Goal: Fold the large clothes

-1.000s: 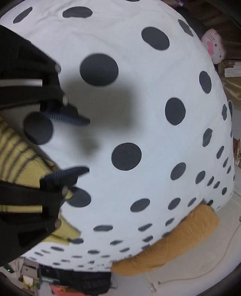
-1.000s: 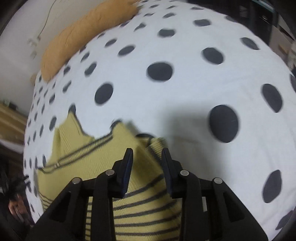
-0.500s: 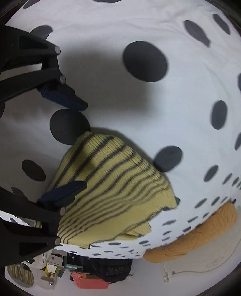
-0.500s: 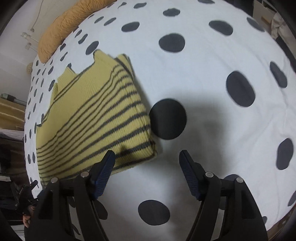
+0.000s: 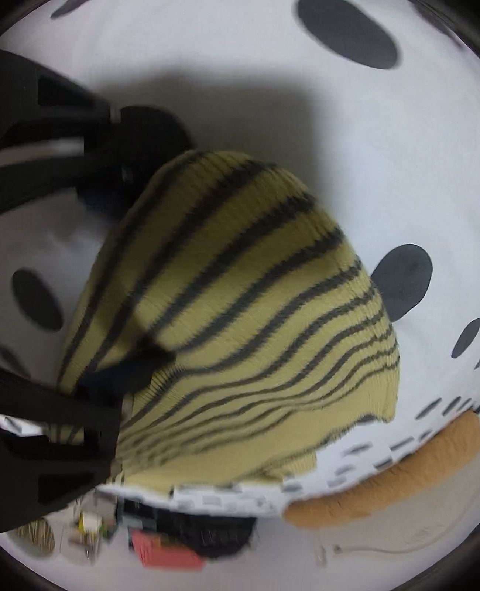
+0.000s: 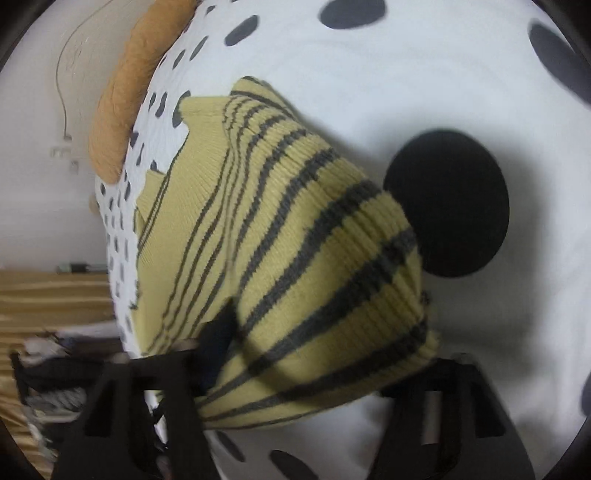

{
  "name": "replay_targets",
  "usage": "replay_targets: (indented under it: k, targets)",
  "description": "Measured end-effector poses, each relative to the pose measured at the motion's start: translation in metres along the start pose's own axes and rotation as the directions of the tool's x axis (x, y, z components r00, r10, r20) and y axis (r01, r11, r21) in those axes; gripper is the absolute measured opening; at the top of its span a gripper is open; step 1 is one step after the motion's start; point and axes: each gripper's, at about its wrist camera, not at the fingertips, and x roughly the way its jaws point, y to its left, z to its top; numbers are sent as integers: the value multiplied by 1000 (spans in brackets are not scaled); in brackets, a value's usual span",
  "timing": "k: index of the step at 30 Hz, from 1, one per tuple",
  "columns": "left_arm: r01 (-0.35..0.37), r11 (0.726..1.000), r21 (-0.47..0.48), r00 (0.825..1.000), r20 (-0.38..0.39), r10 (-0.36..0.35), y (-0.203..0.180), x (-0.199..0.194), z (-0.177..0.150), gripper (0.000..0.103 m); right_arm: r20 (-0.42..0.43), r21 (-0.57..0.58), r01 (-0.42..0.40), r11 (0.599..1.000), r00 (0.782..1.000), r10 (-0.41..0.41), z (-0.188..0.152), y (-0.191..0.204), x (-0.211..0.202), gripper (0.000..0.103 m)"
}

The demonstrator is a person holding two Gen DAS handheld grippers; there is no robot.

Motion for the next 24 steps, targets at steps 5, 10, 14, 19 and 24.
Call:
replay_targets:
  k: [5, 10, 14, 19, 24]
  targets:
    - [67, 997, -25, 991, 114, -64, -2, -55, -12, 13, 76, -103, 64, 993, 995, -56, -13, 39, -47, 15]
    - [42, 997, -63, 999, 12, -41, 30, -27, -11, 14, 64, -118, 112, 987, 992, -105, -21, 24, -54, 14]
    - [114, 983, -146, 993, -11, -116, 48, -7, -9, 34, -40, -47, 134, 990, 990, -136, -8, -8, -11, 30]
    - [108, 980, -167, 994, 26, -105, 50, -15, -13, 66, 80, -113, 206, 972, 977, -197, -22, 24, -54, 31]
    - [18, 993, -119, 1000, 1, -18, 43, -10, -7, 66, 145, -386, 104, 917, 988, -51, -49, 96, -68, 32]
